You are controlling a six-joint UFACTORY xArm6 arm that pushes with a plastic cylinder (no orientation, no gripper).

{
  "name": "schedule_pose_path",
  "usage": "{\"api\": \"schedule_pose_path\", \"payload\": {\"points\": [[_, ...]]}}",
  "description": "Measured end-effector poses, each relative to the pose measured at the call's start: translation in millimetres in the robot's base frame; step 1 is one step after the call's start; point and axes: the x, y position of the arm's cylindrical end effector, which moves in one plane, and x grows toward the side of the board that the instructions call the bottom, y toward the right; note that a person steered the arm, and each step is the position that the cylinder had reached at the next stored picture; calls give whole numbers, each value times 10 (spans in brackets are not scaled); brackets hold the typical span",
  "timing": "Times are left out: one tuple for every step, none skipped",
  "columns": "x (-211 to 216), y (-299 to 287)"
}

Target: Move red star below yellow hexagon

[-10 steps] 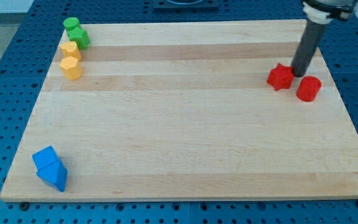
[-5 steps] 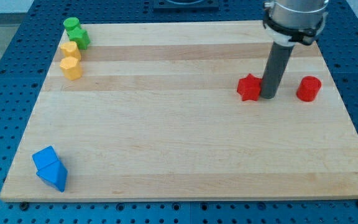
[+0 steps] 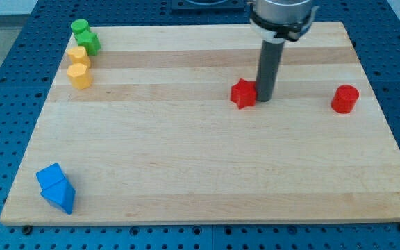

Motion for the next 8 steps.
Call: {"api": "schedule_pose_path", "payload": {"points": [[0,-339],[0,-708],[0,-1124],[0,-1529],[0,-1912],[1,-2285],[44,-2584],[101,-2836]]}}
